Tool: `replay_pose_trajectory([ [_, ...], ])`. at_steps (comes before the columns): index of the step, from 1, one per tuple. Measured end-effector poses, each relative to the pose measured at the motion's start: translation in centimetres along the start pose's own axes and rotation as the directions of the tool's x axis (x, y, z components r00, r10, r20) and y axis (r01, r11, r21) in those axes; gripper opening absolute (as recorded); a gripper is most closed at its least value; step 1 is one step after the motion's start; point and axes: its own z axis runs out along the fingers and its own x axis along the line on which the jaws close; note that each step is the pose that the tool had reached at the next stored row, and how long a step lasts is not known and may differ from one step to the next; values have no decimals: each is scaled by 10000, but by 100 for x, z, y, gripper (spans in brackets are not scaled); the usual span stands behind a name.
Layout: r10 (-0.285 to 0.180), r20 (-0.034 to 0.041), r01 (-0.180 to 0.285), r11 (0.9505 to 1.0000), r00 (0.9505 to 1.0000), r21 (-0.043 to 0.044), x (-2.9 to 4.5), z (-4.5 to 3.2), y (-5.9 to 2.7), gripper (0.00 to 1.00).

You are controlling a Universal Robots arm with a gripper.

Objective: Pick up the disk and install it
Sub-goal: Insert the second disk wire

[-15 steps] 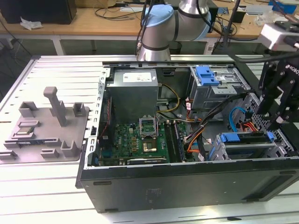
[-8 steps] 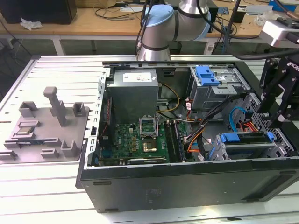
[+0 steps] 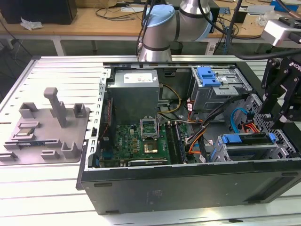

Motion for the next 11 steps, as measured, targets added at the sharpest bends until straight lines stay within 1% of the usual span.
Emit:
replay_pose_trajectory([
  [5,0,0,0,10000,10000,1,-1,-1,0,48],
  [6,0,-6,0,10000,10000,1,-6,-5,0,48],
  [7,0,-2,0,10000,10000,1,-26,-3,1,48],
  [8,-1,-33,1,10000,10000,3,-64,-7,1,48],
  [10,3,-117,-3,10000,9999,8,-113,-9,2,48],
  [11,10,-193,-10,10000,9998,24,-151,-13,3,48],
])
